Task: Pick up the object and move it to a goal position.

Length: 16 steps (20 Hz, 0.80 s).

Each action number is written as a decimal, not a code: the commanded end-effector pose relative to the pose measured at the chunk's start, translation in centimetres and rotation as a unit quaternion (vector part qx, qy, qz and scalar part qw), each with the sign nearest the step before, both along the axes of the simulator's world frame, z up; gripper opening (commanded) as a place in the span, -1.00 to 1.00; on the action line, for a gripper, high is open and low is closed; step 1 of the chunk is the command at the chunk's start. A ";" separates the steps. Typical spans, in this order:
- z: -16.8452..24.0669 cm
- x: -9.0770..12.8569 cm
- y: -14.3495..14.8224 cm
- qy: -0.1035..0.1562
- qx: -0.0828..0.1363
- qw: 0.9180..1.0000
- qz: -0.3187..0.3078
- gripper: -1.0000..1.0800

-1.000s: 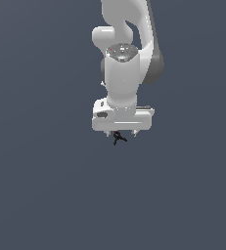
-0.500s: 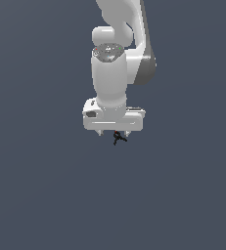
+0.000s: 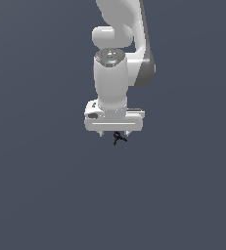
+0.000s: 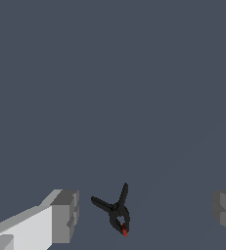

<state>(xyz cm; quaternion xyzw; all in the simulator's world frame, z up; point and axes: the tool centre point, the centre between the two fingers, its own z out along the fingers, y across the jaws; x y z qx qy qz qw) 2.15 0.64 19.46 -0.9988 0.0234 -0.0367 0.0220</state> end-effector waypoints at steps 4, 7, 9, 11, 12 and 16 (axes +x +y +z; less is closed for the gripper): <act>-2.7 -1.6 0.4 0.006 -0.008 0.999 0.035 0.92; -4.8 -3.0 0.7 0.011 -0.014 0.998 0.065 0.92; -6.4 -4.2 1.0 0.015 -0.018 0.996 0.089 0.92; -8.0 -5.5 1.3 0.019 -0.022 0.993 0.114 0.92; -8.7 -6.1 1.4 0.021 -0.023 0.992 0.125 0.92; -10.9 -8.2 1.9 0.026 -0.026 0.986 0.163 0.92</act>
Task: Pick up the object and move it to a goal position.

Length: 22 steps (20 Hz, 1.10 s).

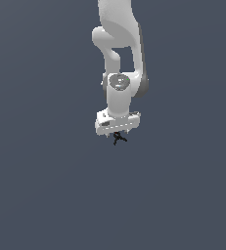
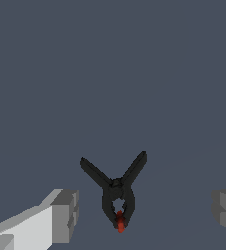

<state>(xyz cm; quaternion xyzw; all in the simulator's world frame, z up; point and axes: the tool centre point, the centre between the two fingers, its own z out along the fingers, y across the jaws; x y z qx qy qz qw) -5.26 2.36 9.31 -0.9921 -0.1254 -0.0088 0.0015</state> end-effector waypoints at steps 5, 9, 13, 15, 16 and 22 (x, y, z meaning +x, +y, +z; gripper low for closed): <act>-2.4 -2.5 0.6 0.007 -0.003 0.999 0.045 0.92; -2.9 -3.1 0.7 0.008 -0.003 0.998 0.055 0.92; -3.0 -3.0 0.7 0.009 -0.003 0.999 0.053 0.92; -3.3 -3.1 0.7 0.009 -0.003 0.999 0.053 0.92; -3.6 -3.1 0.7 0.009 -0.003 0.999 0.053 0.92; -6.2 -3.2 0.7 0.008 -0.003 0.998 0.055 0.92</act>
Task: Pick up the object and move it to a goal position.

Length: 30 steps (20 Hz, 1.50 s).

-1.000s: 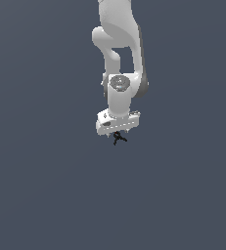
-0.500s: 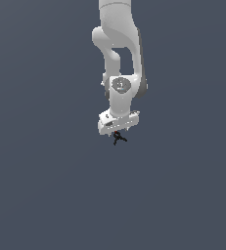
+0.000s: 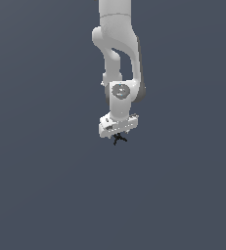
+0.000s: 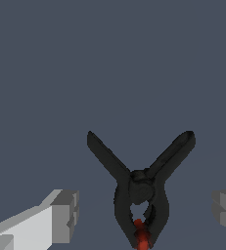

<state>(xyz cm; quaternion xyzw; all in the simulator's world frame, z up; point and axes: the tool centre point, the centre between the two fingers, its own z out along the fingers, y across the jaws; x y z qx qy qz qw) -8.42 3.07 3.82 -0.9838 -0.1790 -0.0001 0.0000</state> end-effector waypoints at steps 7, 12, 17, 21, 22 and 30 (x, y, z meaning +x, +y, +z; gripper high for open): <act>-2.4 0.0 0.0 0.000 0.000 1.000 0.001 0.92; -2.5 0.0 0.0 0.000 0.000 1.000 0.001 -1.00; -2.5 0.0 0.0 0.000 0.000 1.000 0.001 -1.00; -2.3 0.0 -0.1 0.000 0.000 1.000 0.001 -1.00; -2.2 0.0 -0.2 0.000 0.000 1.000 0.001 -1.00; 0.9 0.4 -1.9 0.000 0.000 1.000 0.001 -1.00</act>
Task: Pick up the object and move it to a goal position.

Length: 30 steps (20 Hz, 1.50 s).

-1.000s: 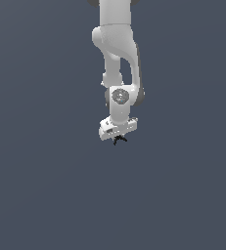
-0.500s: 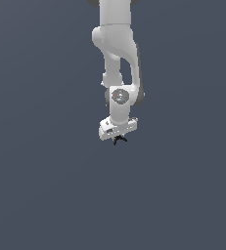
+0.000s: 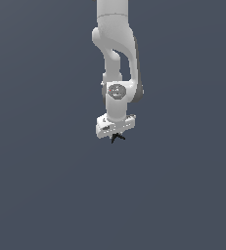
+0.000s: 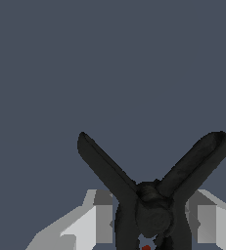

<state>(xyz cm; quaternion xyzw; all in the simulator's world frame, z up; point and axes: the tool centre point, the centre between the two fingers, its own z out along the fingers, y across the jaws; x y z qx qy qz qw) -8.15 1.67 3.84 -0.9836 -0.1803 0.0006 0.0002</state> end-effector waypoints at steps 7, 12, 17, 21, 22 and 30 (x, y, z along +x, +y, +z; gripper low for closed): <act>6.2 0.9 -3.4 -0.001 0.000 1.000 0.000 -1.00; 11.3 1.7 -6.1 -0.001 0.001 1.000 0.000 -1.00; 16.3 2.6 -8.9 -0.001 0.001 1.000 0.000 -1.00; 20.3 3.3 -11.0 -0.001 0.001 1.000 0.000 -1.00; 21.2 3.4 -11.5 -0.001 0.001 1.000 0.000 -1.00; 26.5 4.6 -14.6 -0.001 0.001 1.000 0.000 -1.00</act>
